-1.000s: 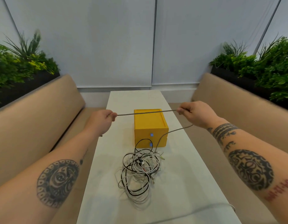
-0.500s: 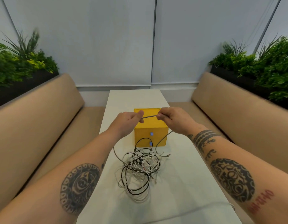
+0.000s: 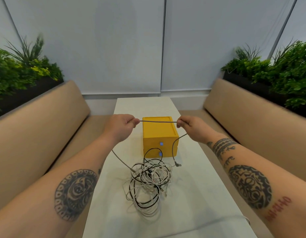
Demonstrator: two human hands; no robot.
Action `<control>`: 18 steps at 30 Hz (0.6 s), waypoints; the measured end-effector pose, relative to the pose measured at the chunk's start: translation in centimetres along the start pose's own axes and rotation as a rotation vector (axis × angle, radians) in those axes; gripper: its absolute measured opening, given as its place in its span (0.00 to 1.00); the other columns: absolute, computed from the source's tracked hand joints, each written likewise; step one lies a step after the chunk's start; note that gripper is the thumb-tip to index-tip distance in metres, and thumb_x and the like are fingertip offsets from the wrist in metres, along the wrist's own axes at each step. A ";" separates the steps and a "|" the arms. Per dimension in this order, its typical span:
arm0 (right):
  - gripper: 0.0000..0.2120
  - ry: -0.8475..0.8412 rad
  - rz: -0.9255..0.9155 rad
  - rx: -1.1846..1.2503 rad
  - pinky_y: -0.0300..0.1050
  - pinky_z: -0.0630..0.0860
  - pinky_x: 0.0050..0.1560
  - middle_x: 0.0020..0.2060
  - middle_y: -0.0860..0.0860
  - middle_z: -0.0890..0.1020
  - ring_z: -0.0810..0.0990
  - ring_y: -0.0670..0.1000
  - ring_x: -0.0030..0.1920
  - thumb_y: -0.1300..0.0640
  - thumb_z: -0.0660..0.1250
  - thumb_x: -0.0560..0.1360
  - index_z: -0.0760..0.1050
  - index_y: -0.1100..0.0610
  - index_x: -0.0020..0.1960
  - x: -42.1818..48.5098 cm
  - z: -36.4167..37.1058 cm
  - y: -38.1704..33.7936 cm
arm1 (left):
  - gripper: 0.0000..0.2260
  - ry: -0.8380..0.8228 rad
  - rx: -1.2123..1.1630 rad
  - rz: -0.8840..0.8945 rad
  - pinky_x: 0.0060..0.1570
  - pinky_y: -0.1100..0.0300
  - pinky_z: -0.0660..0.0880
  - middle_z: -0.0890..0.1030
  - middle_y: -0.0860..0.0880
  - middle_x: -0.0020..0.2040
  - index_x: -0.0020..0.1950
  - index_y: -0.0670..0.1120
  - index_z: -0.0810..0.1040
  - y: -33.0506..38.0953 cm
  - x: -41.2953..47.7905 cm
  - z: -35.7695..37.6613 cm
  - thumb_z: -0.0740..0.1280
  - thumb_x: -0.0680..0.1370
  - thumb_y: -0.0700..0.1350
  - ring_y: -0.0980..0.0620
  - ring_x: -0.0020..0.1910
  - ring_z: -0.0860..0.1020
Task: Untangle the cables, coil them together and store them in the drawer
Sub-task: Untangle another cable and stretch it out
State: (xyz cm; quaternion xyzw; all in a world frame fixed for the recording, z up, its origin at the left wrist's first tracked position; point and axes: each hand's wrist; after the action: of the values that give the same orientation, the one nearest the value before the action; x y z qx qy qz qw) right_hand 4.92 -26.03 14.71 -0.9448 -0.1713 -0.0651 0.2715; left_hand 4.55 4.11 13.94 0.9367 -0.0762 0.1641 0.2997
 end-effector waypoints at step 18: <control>0.08 -0.040 0.230 0.086 0.30 0.69 0.41 0.46 0.46 0.85 0.80 0.47 0.50 0.56 0.65 0.81 0.83 0.50 0.54 -2.4 1.7 5.6 | 0.15 0.027 -0.029 -0.090 0.40 0.56 0.72 0.77 0.58 0.31 0.37 0.54 0.80 -0.9 -1.3 0.6 0.62 0.81 0.55 0.51 0.39 0.76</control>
State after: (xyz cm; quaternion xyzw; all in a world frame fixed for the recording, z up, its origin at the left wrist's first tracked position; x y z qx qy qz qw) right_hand 4.72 -30.31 9.97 -0.9469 -0.0700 -0.0071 0.3139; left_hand 3.71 4.50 12.55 0.9325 -0.0322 0.1618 0.3213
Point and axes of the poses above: each hand's wrist, its own x-axis towards the middle knuckle, its own z-axis out of the palm, y = z × x
